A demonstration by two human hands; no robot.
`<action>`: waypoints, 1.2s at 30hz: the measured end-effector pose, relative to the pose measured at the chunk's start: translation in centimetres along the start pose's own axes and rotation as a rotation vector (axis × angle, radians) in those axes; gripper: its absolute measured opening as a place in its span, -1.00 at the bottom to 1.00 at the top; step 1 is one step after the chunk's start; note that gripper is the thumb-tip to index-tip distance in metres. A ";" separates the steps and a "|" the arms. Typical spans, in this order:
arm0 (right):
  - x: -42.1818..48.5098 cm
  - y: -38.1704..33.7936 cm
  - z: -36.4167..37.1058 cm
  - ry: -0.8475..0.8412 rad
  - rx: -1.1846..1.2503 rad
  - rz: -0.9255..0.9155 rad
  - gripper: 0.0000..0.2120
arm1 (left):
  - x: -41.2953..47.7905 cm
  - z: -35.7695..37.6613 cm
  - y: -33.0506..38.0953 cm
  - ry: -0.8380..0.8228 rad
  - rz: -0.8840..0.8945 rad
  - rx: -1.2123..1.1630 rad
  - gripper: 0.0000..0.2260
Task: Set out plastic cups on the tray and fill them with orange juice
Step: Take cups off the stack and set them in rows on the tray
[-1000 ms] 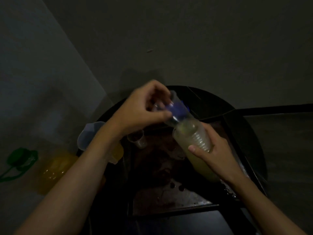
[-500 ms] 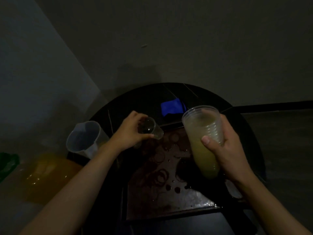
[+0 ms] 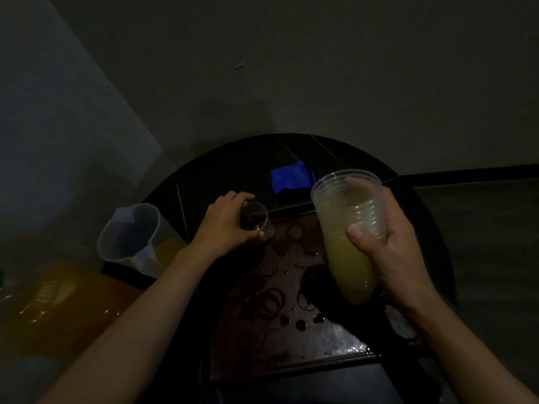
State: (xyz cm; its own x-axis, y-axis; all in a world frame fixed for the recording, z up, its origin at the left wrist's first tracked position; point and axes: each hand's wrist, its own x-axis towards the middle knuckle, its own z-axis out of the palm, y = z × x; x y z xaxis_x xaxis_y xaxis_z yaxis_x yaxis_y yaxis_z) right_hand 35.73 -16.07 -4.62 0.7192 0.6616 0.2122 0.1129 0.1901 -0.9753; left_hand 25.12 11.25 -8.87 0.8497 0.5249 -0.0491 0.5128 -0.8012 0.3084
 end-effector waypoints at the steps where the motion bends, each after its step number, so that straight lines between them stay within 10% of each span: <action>1: 0.0 0.0 0.0 0.000 -0.001 -0.001 -0.45 | -0.1 0.0 -0.2 -0.007 -0.004 -0.008 -0.24; 33: -0.1 0.0 0.3 -0.008 0.003 -0.014 -0.49 | 0.1 -0.4 -1.8 -0.069 0.049 -0.018 -0.11; 36: -0.1 0.1 0.2 -0.009 0.003 0.003 -0.49 | -0.6 -0.9 -1.6 0.116 0.046 -0.108 -0.31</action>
State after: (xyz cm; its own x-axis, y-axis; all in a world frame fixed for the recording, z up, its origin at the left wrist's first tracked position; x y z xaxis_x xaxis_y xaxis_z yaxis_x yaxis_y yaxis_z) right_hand 35.51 -15.97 -4.73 0.7134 0.6687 0.2096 0.1088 0.1899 -0.9758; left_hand 23.72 12.47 -8.43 0.8491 0.5229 0.0751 0.4522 -0.7929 0.4084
